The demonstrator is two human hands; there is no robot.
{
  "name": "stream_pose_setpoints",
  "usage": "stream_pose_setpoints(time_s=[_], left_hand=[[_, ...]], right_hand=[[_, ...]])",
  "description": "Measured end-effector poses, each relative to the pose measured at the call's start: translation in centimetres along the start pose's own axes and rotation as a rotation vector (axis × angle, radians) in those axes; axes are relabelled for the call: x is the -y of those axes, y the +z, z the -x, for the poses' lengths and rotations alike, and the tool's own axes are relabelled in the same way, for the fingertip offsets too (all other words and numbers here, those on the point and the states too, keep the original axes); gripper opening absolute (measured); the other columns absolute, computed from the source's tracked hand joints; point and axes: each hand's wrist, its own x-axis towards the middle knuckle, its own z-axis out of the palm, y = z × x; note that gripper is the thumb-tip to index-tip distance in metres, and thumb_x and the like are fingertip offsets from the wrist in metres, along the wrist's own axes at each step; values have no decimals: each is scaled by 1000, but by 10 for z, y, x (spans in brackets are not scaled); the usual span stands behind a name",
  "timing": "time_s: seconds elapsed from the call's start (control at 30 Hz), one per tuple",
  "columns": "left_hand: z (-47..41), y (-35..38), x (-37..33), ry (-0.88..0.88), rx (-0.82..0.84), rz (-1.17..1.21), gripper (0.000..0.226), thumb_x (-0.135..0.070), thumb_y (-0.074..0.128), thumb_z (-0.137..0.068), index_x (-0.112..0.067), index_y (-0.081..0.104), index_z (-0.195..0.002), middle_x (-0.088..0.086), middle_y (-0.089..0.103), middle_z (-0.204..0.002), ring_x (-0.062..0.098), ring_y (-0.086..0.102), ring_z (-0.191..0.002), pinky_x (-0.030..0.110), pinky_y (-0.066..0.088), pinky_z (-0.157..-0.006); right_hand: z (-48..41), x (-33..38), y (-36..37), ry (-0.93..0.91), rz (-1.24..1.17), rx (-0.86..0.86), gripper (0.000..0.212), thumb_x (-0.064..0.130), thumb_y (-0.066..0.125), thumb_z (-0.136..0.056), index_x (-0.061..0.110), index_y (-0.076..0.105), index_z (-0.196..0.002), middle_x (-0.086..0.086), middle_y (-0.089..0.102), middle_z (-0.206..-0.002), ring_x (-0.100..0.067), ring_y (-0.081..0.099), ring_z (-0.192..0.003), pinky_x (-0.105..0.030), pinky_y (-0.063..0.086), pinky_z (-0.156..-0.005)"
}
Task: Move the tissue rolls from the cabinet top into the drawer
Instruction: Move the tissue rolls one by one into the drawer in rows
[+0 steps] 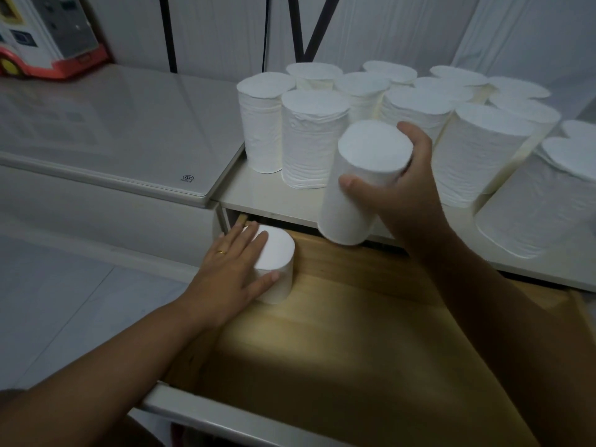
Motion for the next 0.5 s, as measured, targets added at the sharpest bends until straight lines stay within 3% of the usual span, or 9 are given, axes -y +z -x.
stream_pose_setpoints(time_s=[0.1,0.2,0.23,0.37,0.5], left_hand=[[-1,2,0,31,3,-5,81,-73,21,-85,-27,10,-150,-9,-1,-158,6,-14,-143,28,-9,-115],[-1,3,-2,49,-2,-26,80,-70,25,-84,-27,11,-150,-9,0,-158,4,-14,-141,27,-8,-115],[-1,3,-3,53,-4,-28,79,-69,26,-85,-26,11,-150,-8,0,-158,4,-14,-141,28,-7,-115],[0,2,-4,57,11,-16,78,-67,29,-87,-26,11,-150,-8,0,-158,4,-13,-141,28,-5,-115],[0,1,-6,44,29,-24,80,-66,26,-82,-27,9,-150,-9,-3,-158,5,-13,-142,27,-6,-114]], right_hand=[[40,7,-13,-61,-29,133,106,31,86,-57,22,20,-139,13,37,-134,-4,47,-119,-26,53,-90],[73,2,-19,-92,-22,252,109,30,87,-54,25,18,-138,46,30,-122,16,41,-115,-6,46,-83],[81,-5,-19,-77,-22,282,110,28,88,-54,26,16,-138,49,29,-120,20,40,-113,-2,44,-80],[98,-35,-9,38,-35,379,107,8,87,-56,27,19,-136,28,33,-125,19,43,-107,-3,46,-76],[99,-65,1,82,-10,414,96,10,88,-56,32,27,-127,23,36,-123,15,44,-107,-5,48,-73]])
